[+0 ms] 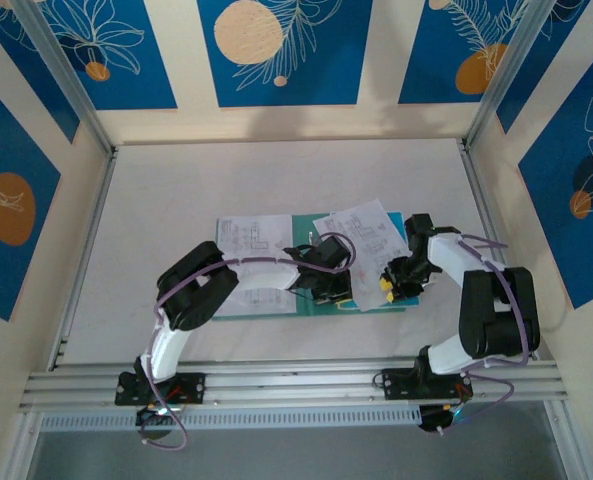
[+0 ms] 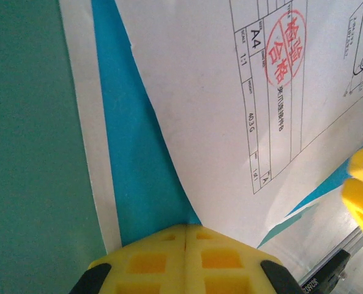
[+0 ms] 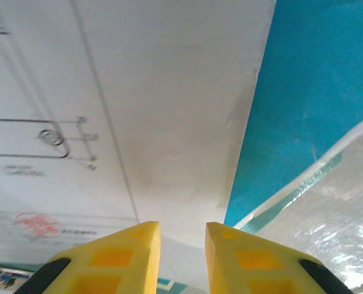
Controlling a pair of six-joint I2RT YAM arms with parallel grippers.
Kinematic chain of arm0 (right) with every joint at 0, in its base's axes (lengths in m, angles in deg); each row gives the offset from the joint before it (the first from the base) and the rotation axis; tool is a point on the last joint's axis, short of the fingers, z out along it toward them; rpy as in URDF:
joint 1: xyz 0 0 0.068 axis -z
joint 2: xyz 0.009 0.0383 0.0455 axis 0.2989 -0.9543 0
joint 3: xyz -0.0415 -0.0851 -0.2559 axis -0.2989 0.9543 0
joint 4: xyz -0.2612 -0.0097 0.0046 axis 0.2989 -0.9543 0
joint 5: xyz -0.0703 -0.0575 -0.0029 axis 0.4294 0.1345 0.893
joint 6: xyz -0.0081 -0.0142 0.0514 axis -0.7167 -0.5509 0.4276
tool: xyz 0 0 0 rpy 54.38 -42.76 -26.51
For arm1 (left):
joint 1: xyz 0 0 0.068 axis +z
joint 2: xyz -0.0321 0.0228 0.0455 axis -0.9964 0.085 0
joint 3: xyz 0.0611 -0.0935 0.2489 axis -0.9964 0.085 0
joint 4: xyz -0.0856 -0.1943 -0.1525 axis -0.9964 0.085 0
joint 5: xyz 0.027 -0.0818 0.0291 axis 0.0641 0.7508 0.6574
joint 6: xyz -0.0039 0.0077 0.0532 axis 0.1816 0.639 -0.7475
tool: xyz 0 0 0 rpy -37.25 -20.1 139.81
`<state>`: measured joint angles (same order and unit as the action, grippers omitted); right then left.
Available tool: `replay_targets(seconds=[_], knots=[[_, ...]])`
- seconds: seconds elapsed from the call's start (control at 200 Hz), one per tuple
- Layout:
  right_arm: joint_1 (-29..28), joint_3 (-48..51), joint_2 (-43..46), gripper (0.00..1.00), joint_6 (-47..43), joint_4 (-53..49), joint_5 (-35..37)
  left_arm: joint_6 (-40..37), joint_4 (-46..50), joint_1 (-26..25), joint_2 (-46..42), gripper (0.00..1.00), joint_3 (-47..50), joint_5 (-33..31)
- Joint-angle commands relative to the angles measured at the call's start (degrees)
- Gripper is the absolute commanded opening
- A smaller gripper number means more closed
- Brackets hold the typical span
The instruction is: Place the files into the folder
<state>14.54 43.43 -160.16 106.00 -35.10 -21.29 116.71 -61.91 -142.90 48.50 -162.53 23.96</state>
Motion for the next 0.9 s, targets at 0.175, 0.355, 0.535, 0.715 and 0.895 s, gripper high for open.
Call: replay_targets(seconds=[0.175,0.355,0.535,0.715,0.895], knots=[[1.7,-11.1,-9.0,0.27,-11.6,4.9,2.6,0.5,4.3,0.0,1.7,0.0,3.0,-2.6],[2.1,-13.5,-14.6,0.27,-14.6,3.0,5.1,0.8,4.2,0.0,1.4,0.0,3.6,-2.9],[4.9,-10.2,-14.9,0.27,-13.3,-1.3,7.7,1.5,4.0,0.0,1.1,0.0,4.0,-3.2],[7.5,-3.8,-7.5,0.26,-7.9,-4.2,10.0,2.2,3.6,0.0,1.2,0.0,4.3,-3.2],[8.2,0.8,-4.7,0.26,-2.5,0.6,1.8,2.2,3.3,-0.1,1.2,0.0,3.9,-3.0]])
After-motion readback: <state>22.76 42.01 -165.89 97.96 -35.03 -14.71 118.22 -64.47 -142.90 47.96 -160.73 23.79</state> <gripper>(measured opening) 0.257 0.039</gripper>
